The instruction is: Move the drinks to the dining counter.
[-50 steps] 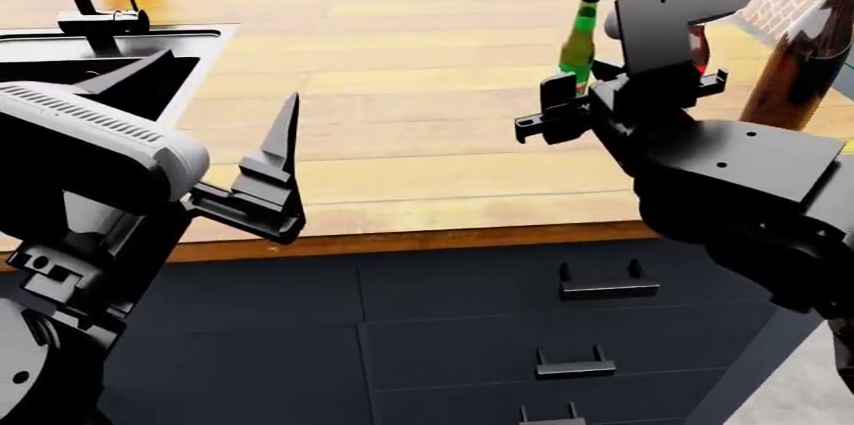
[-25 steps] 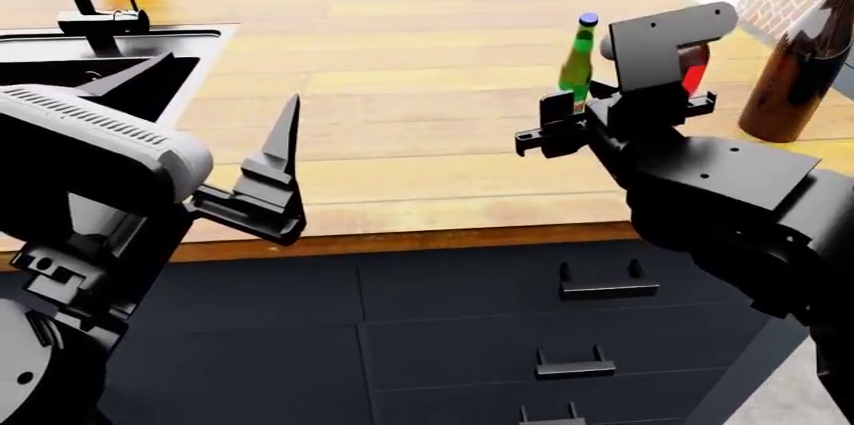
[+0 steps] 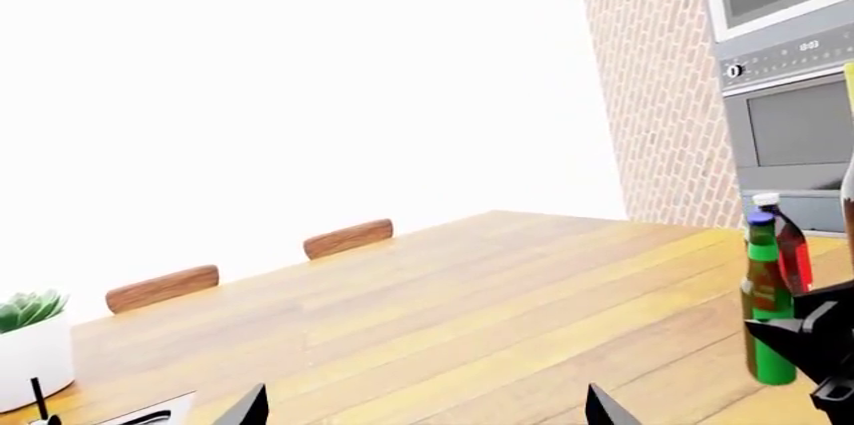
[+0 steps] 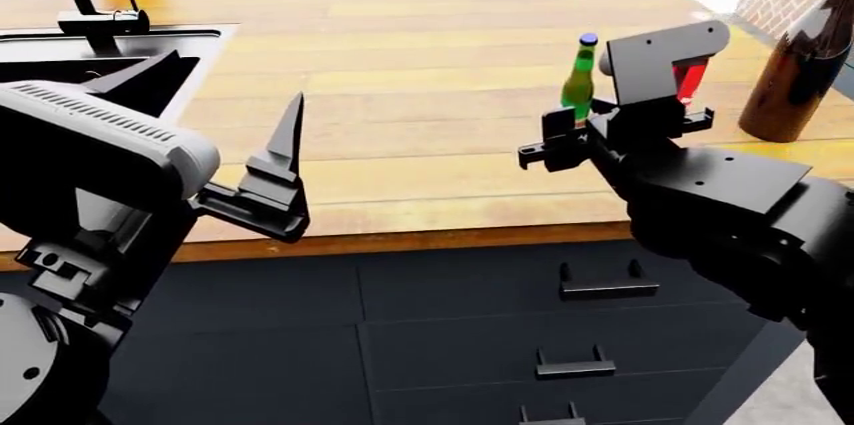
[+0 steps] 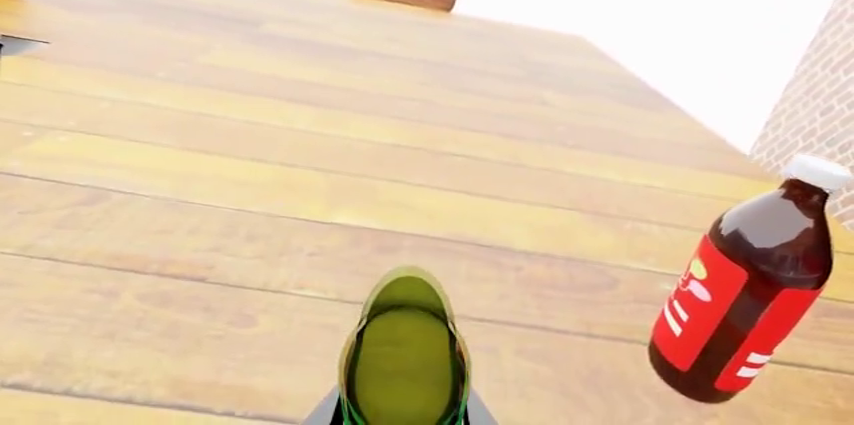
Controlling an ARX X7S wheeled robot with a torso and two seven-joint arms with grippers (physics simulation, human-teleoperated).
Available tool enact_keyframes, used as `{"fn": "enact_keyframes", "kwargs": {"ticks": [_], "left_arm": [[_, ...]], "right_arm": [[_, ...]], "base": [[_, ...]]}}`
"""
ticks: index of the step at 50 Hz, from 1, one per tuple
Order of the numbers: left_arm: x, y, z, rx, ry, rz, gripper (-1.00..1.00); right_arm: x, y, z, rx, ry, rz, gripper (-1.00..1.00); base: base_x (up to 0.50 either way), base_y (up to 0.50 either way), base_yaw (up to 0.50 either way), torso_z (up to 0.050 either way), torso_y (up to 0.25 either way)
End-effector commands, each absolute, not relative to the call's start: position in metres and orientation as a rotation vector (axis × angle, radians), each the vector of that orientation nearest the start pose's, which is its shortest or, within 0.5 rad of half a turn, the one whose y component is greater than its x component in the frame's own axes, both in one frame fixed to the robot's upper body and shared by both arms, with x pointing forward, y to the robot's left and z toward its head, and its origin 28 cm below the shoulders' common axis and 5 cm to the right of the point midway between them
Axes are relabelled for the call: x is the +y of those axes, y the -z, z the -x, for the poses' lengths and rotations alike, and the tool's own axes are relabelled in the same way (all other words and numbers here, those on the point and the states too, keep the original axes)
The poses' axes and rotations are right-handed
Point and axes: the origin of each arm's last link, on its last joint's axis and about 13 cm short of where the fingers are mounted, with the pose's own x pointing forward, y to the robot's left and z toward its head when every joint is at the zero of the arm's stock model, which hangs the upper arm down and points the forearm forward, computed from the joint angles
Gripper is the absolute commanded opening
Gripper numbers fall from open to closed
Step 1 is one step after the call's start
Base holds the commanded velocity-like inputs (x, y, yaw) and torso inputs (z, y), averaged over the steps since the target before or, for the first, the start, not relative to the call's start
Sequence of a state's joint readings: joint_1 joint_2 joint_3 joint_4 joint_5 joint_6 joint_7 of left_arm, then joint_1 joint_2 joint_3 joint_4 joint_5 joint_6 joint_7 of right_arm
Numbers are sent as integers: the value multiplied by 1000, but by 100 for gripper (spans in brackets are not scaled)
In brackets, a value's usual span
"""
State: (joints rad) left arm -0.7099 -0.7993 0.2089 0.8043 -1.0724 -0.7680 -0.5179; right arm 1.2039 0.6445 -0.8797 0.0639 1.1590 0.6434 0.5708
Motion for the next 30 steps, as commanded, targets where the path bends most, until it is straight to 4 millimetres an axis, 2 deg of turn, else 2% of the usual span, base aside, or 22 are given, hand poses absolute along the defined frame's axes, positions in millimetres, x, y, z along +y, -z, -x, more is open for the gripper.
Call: {"fn": "enact_keyframes", "kwargs": {"ticks": [1, 13, 14, 30], "left_arm": [[242, -253, -206, -313, 280, -183, 100], [242, -253, -206, -313, 278, -183, 100], [242, -253, -206, -312, 279, -182, 100], [242, -255, -206, -318, 280, -186, 100]], "right_arm": [[-128, -235, -334, 139, -71, 184, -100], [-127, -234, -333, 156, -88, 181, -100], [-127, -234, -333, 156, -86, 181, 100], [-129, -237, -332, 144, -72, 171, 100]], "base": [[0, 0, 0, 0, 0], [0, 0, 0, 1, 0], [0, 0, 0, 0, 0], [0, 0, 0, 0, 0]]}}
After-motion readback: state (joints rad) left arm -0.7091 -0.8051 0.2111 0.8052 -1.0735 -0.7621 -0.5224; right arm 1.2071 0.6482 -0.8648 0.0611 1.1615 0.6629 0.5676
